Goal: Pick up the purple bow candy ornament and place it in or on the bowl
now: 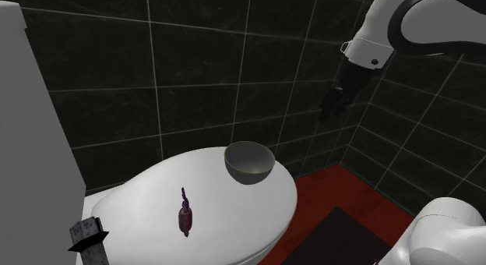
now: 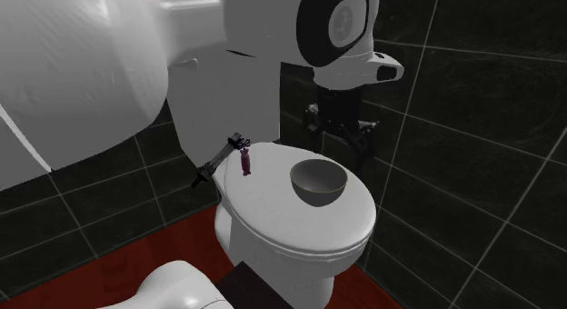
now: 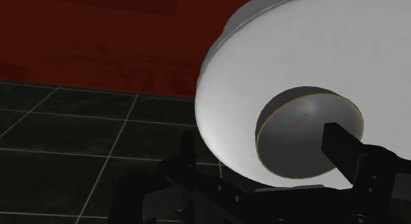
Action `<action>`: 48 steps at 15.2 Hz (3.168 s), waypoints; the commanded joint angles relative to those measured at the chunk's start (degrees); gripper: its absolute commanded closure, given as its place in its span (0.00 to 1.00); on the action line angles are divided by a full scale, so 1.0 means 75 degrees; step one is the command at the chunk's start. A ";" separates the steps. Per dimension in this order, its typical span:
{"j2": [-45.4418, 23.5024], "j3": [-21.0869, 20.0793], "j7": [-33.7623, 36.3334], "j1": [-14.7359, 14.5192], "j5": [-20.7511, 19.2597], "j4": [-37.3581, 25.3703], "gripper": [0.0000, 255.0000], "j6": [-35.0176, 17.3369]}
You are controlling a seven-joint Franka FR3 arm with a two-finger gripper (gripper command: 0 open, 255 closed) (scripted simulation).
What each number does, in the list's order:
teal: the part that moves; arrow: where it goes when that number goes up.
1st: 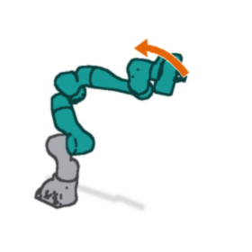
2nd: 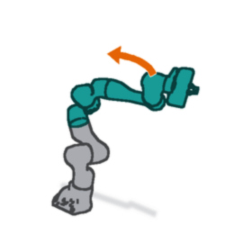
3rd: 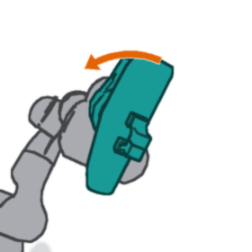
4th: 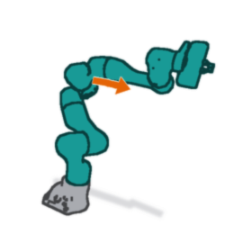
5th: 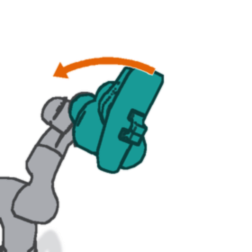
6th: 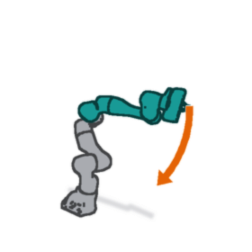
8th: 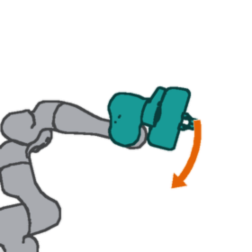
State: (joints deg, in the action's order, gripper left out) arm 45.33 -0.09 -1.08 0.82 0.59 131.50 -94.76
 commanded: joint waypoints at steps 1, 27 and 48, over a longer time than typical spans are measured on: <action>0.0000 0.0000 0.0000 0.0000 0.0000 0.0000 0.00 0.0000; -0.4045 -0.4594 0.5810 -0.0427 0.1065 -0.2035 0.00 -0.1289; -0.6554 -0.5608 0.7916 -0.0755 -0.0243 -0.3059 0.00 -0.2140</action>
State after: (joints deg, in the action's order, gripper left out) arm -3.83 -42.14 58.29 -4.85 -1.23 108.54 -110.79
